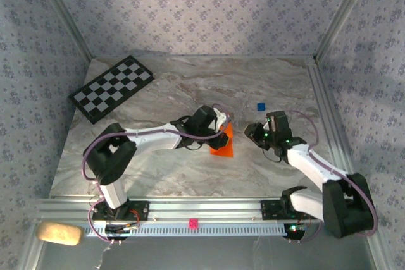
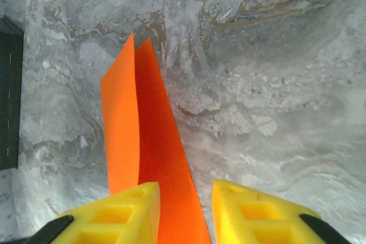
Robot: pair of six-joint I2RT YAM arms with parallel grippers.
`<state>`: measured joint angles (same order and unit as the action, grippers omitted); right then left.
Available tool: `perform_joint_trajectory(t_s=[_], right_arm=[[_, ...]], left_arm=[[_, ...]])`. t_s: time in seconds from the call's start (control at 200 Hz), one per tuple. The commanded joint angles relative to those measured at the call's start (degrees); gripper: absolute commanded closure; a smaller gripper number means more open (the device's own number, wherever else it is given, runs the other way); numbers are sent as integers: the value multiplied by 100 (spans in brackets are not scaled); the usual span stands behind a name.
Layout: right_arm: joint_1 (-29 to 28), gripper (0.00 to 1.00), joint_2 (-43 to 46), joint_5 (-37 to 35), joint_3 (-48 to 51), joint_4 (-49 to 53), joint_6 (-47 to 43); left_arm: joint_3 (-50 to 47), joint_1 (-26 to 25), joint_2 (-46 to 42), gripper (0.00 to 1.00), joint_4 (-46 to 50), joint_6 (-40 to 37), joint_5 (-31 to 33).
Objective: Fold a paper plane with a square sheet of paper (pick it up from the middle)
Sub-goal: Fold the triangle a second time at the center of the table.
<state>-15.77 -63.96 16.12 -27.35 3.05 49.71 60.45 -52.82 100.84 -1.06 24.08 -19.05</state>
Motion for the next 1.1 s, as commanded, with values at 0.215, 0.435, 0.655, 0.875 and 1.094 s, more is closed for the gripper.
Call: perform_joint_trajectory(t_s=[0.215,0.435,0.655,0.875,1.094], right_arm=[[49,99,-181,1455,226,-59,-307],[-541,100,-702,1279,159,-320,-82],[-878,100,-1063,1219,211,-645,89],[-1084,100,-1455,1089,138,-842,91],[-1203,100,-1685,1025,65,-951,24]], left_arm=[[30,25,270,100,-262,1211,-389],[-117,61,331,100,-399,1338,-355],[-346,54,261,100,-623,1412,-320],[-462,67,235,100,-702,1398,-282],[-569,70,217,100,-852,1451,-257]])
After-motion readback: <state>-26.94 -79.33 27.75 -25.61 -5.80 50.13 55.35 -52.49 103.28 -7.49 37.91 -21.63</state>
